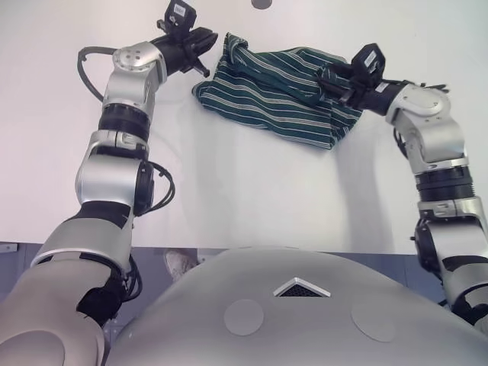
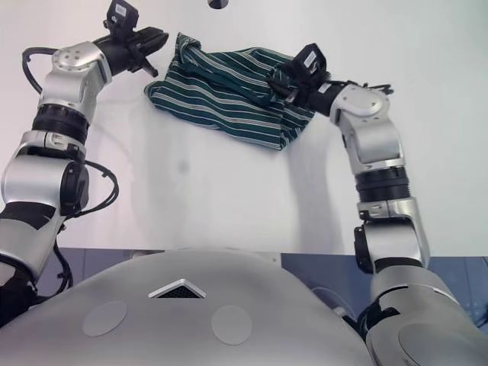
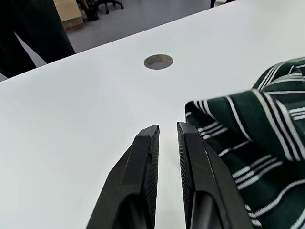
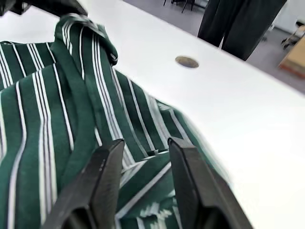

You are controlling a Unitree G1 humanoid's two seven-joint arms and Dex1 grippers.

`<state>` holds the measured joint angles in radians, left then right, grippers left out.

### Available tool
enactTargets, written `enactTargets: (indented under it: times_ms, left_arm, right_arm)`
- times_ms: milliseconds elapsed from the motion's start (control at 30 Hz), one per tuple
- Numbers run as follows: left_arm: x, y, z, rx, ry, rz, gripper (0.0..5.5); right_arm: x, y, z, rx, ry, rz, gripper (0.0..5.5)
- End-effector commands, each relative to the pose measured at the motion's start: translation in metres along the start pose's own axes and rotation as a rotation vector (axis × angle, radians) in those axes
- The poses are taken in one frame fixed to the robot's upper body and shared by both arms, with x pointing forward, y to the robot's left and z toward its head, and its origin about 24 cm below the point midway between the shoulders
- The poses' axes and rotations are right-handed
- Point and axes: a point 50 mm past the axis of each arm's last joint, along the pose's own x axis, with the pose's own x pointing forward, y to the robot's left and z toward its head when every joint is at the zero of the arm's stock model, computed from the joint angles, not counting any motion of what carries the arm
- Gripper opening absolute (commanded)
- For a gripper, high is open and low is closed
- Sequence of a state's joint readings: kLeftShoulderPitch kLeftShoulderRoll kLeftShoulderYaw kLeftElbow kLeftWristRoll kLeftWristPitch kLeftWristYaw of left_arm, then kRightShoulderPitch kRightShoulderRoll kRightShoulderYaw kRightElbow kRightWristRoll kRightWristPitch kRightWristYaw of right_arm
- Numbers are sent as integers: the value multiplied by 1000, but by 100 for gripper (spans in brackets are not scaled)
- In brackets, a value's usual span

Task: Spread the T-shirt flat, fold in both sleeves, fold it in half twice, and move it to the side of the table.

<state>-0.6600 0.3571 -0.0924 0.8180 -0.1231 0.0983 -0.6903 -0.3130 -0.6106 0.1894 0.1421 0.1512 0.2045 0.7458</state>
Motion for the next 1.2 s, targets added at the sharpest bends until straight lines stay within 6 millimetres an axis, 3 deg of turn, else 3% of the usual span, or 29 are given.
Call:
enactTargets:
  times_ms: [33,133,333,567,600,733,867,1000,1200]
  left_arm:
    - [-17,5,-6,1,13,35,69]
    - [-19,3,-9,-15,15,53,69]
    - [-18,-3,-8,-27,12,53,69]
    - [-17,-5,-12,-47,23,52,69]
    - [-17,-5,-12,-48,24,53,69]
    - [-17,-6,-13,-54,16,63,69]
    - [-18,-4,-10,-63,-11,89,69]
    - [-15,-14,-1,-54,-64,61,69]
    - [-10,-28,6,-29,-101,30,69]
  right_arm:
    - [-11,2,0,-246,66,109,171]
    - [-14,5,-7,-399,122,175,171]
    - [2,10,-12,-571,125,156,171]
    - [20,18,-9,-549,59,102,171]
    - [22,17,-12,-517,70,94,150]
    - [28,14,-15,-290,72,76,71]
    - [25,-12,-7,279,39,20,1]
    - [12,-44,4,792,10,10,1]
    - [-6,-72,10,1161,0,-38,1]
